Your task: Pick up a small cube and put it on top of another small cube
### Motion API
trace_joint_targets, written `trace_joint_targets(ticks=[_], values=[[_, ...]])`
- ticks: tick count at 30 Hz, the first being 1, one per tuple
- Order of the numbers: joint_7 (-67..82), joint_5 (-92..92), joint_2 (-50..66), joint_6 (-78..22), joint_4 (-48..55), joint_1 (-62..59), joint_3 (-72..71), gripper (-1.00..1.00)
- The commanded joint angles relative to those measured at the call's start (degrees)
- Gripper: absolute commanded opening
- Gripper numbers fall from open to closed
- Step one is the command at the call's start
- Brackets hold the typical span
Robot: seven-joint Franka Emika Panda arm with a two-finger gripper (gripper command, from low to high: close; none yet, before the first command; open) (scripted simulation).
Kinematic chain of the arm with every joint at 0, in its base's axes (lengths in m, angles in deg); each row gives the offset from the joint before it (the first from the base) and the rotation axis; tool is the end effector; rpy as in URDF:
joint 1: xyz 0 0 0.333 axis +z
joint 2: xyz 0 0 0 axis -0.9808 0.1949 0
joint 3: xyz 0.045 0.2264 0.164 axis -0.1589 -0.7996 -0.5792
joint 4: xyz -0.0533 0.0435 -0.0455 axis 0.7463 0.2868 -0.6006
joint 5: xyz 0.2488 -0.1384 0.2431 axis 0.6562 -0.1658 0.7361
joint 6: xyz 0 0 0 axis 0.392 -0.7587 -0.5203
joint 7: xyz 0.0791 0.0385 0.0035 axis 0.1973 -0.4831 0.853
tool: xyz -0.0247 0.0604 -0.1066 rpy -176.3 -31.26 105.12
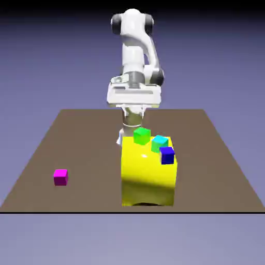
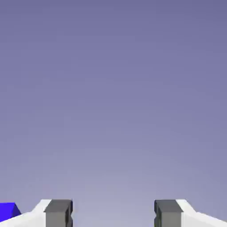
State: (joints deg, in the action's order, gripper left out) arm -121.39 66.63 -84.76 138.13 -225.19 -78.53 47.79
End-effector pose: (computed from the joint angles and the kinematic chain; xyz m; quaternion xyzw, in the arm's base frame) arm 0.4158 0.0000 0.4245 -0.8711 0.3291 -0.3410 0.1289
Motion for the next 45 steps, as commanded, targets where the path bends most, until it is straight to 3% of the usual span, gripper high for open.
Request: trace_joint_targets(ticks=[1,45], values=[[0.54,-0.47,2.08,-2.29,1.96,-0.38,0.27,0.00],[24.09,-21.31,93.44,-103.08,87.87,-17.11,12.14,0.00]])
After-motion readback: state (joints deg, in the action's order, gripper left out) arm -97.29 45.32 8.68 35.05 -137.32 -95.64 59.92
